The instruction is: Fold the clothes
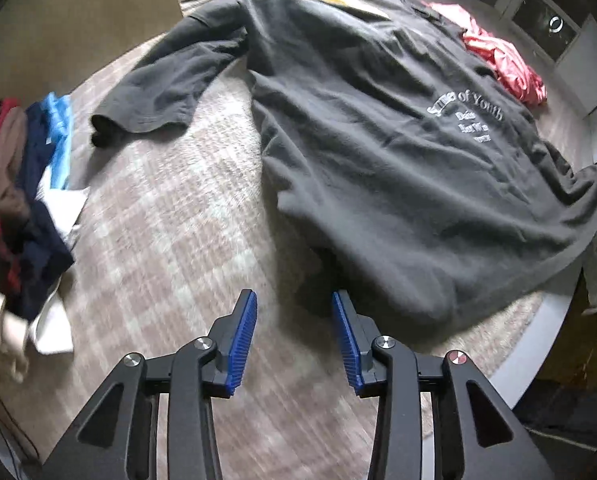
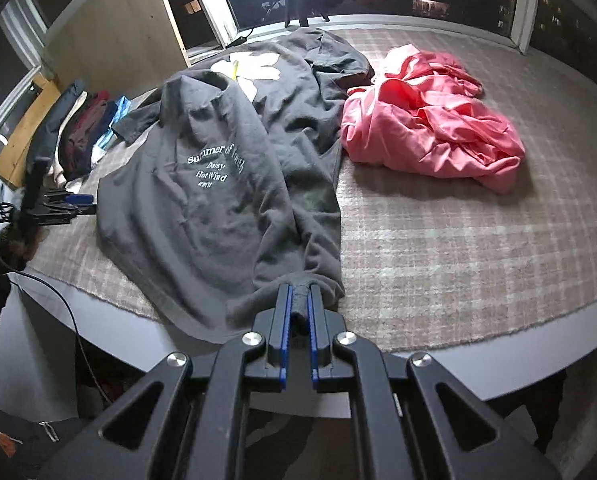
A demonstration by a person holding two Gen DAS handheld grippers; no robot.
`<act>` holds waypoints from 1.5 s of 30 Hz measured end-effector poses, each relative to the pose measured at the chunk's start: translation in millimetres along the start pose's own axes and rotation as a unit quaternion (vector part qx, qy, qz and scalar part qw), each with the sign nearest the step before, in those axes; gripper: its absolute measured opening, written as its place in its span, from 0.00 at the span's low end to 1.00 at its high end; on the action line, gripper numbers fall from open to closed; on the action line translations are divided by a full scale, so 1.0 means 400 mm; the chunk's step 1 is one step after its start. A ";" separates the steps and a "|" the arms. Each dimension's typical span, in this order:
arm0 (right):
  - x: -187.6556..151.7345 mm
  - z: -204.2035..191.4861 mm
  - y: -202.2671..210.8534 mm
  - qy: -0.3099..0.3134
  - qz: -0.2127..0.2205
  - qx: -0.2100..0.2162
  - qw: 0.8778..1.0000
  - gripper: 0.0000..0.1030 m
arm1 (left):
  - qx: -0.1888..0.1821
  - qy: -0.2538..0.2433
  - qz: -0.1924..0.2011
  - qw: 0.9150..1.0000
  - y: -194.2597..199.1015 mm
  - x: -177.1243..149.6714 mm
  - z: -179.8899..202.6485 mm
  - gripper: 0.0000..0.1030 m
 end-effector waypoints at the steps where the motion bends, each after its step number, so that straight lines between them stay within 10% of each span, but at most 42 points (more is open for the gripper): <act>1: 0.004 0.005 -0.003 -0.002 0.000 0.002 1.000 0.07 | 0.000 -0.005 -0.003 1.000 -0.012 0.008 0.002 0.36; 4: 0.014 0.016 -0.009 -0.005 -0.001 0.001 1.000 0.07 | -0.016 0.008 0.004 1.000 0.016 -0.005 -0.008 0.34; 6: 0.023 0.025 -0.015 -0.007 -0.002 -0.001 1.000 0.07 | -0.024 0.030 0.016 0.999 0.065 -0.032 -0.034 0.06; 17: 0.129 -0.012 0.065 0.024 0.036 0.002 0.999 0.07 | -0.070 0.152 0.082 0.983 0.334 -0.181 -0.182 0.02; 26: -0.061 -0.048 0.035 -0.013 -0.001 0.035 0.999 0.07 | -0.058 0.207 0.151 0.965 0.533 -0.097 -0.306 0.02; 39: 0.607 -0.288 0.428 0.150 0.173 -0.042 0.973 0.07 | 0.001 0.247 0.260 0.933 0.808 0.193 -0.485 0.01; 42: 0.762 -0.347 0.524 0.187 0.212 -0.060 0.957 0.07 | 0.063 0.260 0.325 0.907 1.055 0.188 -0.567 0.00; 45: 0.718 -0.359 0.552 0.203 0.202 -0.067 0.956 0.07 | 0.085 0.259 0.346 0.898 1.185 0.097 -0.581 0.00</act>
Point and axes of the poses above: each gripper's, at about its wrist camera, not at the fingertips, and y roughly against the way its jaws point, z to its right, x to its top, the point moved 7 cm from there along -y, roughly the way its jaws point, and after that the axes turned 13 degrees about x, right-handed, at the moved point
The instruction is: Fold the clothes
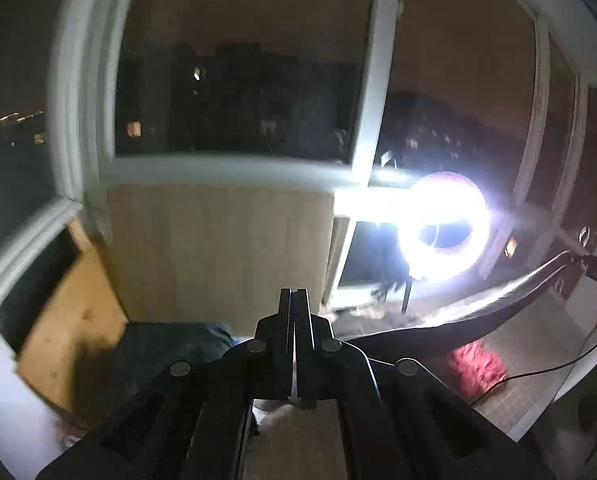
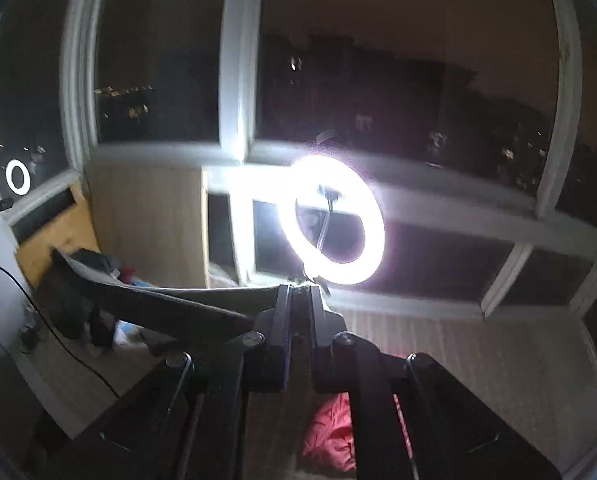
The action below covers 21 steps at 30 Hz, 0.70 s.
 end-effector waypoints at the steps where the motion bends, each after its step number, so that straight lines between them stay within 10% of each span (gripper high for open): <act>1: -0.009 -0.007 0.015 0.006 -0.004 0.000 1.000 0.07 | 0.006 -0.012 -0.001 1.000 0.025 -0.025 -0.005 0.00; 4: -0.036 -0.028 0.059 0.023 -0.015 -0.001 1.000 0.07 | 0.009 -0.033 -0.026 0.999 0.047 -0.135 -0.003 0.00; 7: -0.243 -0.030 -0.030 0.008 -0.073 0.009 0.997 0.07 | -0.021 -0.057 -0.107 0.992 -0.067 -0.337 0.061 0.00; 13: -0.666 0.058 -0.242 -0.080 -0.195 0.001 0.978 0.07 | -0.096 -0.094 -0.257 0.957 -0.317 -0.713 0.218 0.01; 21: -0.845 0.137 -0.320 -0.147 -0.239 -0.019 0.960 0.07 | -0.120 -0.104 -0.323 0.933 -0.668 -0.847 0.394 0.28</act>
Point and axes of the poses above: each gripper's, at about its wrist camera, not at the fingertips, and y roughly against the way its jaws point, z to its right, x to its top, the point moved 7 cm from there along -y, roughly the way its jaws point, and after that the axes turned 13 degrees about x, right-handed, at the moved point
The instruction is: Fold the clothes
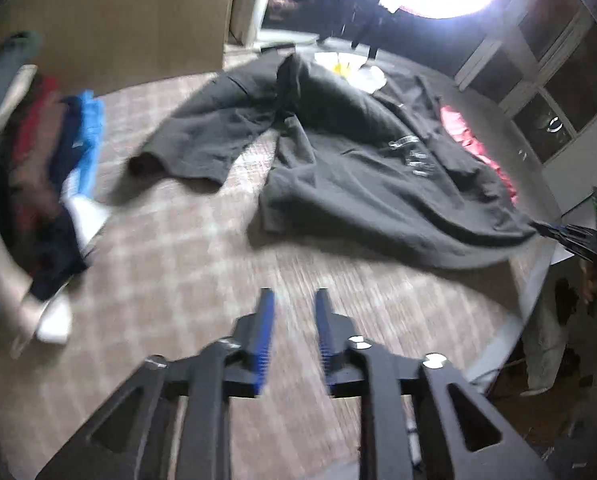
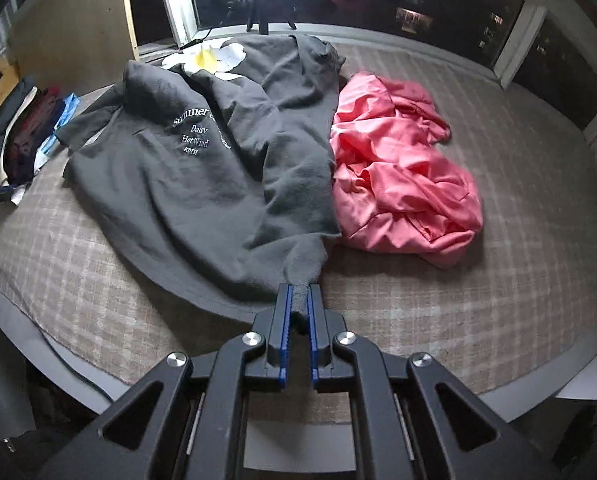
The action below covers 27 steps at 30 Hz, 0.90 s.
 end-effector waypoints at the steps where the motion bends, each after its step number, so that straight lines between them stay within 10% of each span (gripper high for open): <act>1: 0.002 -0.001 -0.005 -0.001 -0.002 -0.001 1.000 0.07 | 0.005 -0.012 -0.005 1.000 -0.029 0.013 0.008 0.28; 14: 0.065 0.012 -0.049 -0.008 -0.006 0.009 1.000 0.07 | 0.041 -0.120 -0.045 0.991 -0.219 0.102 0.056 0.34; 16: 0.070 0.020 -0.057 -0.010 -0.007 0.012 1.000 0.07 | 0.031 -0.119 -0.049 0.991 -0.223 0.101 0.065 0.33; 19: 0.076 0.032 -0.069 -0.015 -0.008 0.016 1.000 0.07 | 0.014 -0.114 -0.056 0.992 -0.224 0.099 0.079 0.04; 27: 0.302 -0.016 0.080 0.010 0.066 0.028 0.997 0.07 | -0.009 -0.013 0.003 1.000 -0.011 0.238 -0.034 0.05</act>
Point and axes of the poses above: each gripper's, at about its wrist camera, not at the fingertips, and y roughly against the way its jaws point, z to its right, x to its top, the point moved 7 cm from there along -y, roughly the way its jaws point, and after that the axes turned 13 degrees about x, right-handed, at the moved point
